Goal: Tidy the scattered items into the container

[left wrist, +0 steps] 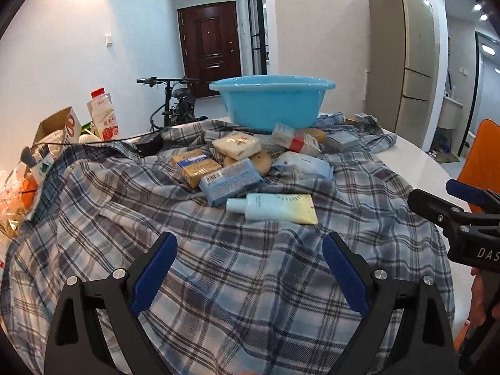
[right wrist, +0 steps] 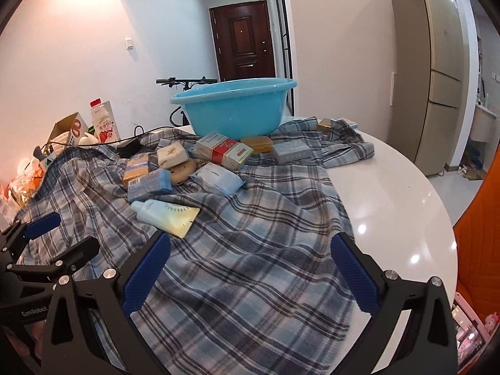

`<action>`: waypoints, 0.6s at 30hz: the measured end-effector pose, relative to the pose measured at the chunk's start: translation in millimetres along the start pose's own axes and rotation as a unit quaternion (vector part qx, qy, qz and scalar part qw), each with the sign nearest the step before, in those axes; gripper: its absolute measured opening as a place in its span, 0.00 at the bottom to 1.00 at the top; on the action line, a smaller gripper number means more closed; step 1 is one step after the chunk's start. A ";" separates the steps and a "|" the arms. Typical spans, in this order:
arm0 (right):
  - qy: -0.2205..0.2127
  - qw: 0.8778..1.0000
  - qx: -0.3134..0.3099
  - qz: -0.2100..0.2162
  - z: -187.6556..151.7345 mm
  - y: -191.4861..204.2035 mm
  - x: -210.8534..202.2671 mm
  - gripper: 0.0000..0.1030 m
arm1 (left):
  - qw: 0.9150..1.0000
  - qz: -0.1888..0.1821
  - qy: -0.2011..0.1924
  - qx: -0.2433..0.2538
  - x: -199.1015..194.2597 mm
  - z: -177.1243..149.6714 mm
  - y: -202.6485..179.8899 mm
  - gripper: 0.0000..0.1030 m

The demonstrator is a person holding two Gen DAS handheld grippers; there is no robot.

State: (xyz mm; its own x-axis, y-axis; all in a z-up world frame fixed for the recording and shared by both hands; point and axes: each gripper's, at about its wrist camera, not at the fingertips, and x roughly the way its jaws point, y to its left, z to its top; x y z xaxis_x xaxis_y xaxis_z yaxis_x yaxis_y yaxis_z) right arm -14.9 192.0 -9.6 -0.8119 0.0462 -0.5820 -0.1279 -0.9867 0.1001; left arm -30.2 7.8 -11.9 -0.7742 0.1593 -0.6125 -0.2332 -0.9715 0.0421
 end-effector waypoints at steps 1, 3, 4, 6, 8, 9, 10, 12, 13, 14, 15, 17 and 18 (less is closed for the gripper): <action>-0.003 1.000 -0.002 0.000 -1.5 -0.1 -1.1 0.99 | 1.000 -0.003 -0.003 -0.005 -0.4 -3.1 0.9 0.93; -0.010 1.000 -0.003 0.000 -4.7 -0.1 -3.8 0.99 | 1.000 -0.005 -0.004 -0.012 0.2 -7.2 1.8 0.93; -0.014 1.000 -0.004 0.000 -6.4 0.3 -5.1 0.99 | 1.000 -0.004 -0.002 -0.013 0.7 -9.0 1.5 0.93; -0.020 1.000 -0.006 0.002 -10.6 1.6 -8.0 0.99 | 1.000 -0.001 0.004 -0.010 3.1 -12.5 -0.3 0.93; -0.027 1.000 -0.009 0.005 -16.5 3.2 -11.3 0.99 | 1.000 0.008 0.006 0.005 4.6 -17.2 -3.9 0.93; -0.030 0.999 -0.012 0.004 -20.0 4.1 -12.6 0.99 | 1.000 0.013 0.006 0.010 4.8 -19.1 -5.1 0.93; -0.032 0.999 -0.014 0.003 -22.9 4.7 -13.5 0.99 | 1.000 0.017 0.005 0.014 4.9 -21.1 -5.8 0.93; -0.035 0.999 -0.019 -0.004 -27.8 6.3 -15.1 0.99 | 1.000 0.021 0.002 0.017 4.0 -24.7 -6.3 0.93; -0.037 0.999 -0.021 -0.007 -30.1 7.1 -15.8 0.99 | 1.000 0.020 0.000 0.016 3.3 -25.7 -5.9 0.93; -0.038 0.999 -0.021 -0.009 -31.8 7.6 -16.3 0.99 | 1.000 0.020 0.000 0.013 2.7 -26.5 -5.1 0.93; -0.039 0.999 -0.021 -0.009 -33.3 8.1 -16.7 0.99 | 1.000 0.019 0.001 0.008 2.1 -26.9 -4.2 0.93; -0.042 0.999 -0.020 -0.005 -36.7 8.3 -18.0 0.99 | 1.000 0.016 0.001 -0.001 -0.1 -27.0 -2.1 0.93; -0.043 0.999 -0.020 -0.003 -38.5 8.4 -18.1 0.99 | 1.000 0.016 -0.001 -0.004 -1.5 -27.5 -1.1 0.93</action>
State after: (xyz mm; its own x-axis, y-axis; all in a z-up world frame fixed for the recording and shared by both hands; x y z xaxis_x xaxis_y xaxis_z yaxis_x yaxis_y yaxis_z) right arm 20.6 176.9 -29.3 -0.8570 0.0626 -0.5116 -0.1109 -0.9917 0.0644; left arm -12.6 3.7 -32.6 -0.7827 0.1288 -0.6089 -0.2038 -0.9775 0.0551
